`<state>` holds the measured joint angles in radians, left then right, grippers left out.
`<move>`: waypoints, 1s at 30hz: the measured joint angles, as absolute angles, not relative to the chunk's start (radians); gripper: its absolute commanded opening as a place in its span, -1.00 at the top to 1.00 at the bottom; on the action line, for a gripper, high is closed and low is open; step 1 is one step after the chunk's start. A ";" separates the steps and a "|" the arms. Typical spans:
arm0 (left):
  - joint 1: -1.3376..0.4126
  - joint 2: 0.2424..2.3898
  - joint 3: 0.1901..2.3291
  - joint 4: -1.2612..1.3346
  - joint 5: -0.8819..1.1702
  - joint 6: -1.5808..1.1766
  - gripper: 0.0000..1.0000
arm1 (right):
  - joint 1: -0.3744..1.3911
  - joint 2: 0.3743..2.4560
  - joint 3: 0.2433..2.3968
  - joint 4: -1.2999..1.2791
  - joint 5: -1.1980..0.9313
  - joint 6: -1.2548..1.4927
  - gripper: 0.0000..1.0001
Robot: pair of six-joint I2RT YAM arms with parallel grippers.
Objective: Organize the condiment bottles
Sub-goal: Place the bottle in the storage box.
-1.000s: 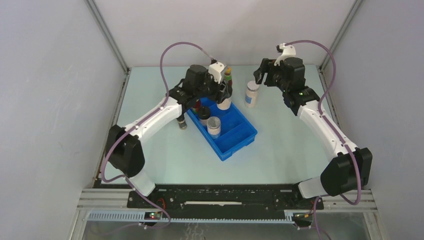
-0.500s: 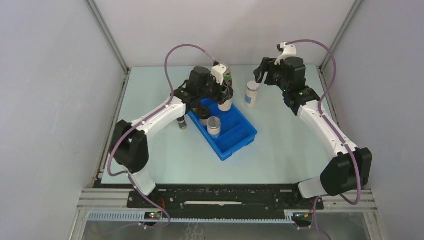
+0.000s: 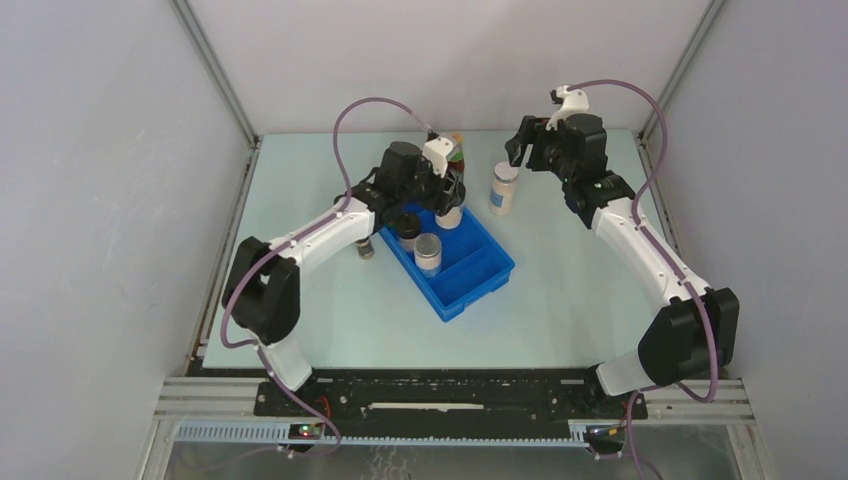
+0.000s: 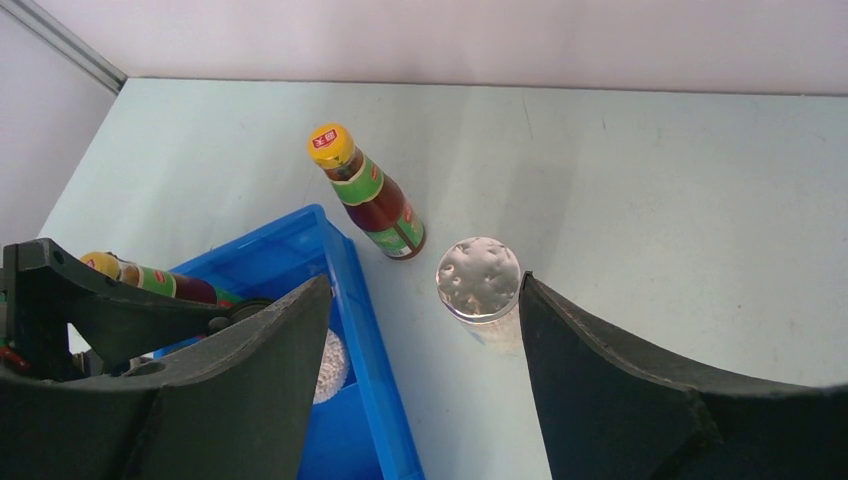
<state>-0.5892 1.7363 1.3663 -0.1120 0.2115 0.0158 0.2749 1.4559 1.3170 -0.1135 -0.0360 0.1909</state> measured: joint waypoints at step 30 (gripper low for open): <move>-0.570 1.737 1.121 0.213 0.193 -0.030 1.00 | 0.275 1.478 1.317 -0.110 -0.045 0.189 -0.55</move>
<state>-0.5701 1.7367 1.1206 0.2134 0.1928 -0.0296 0.2752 1.4776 1.3170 -0.1101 -0.0452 0.1890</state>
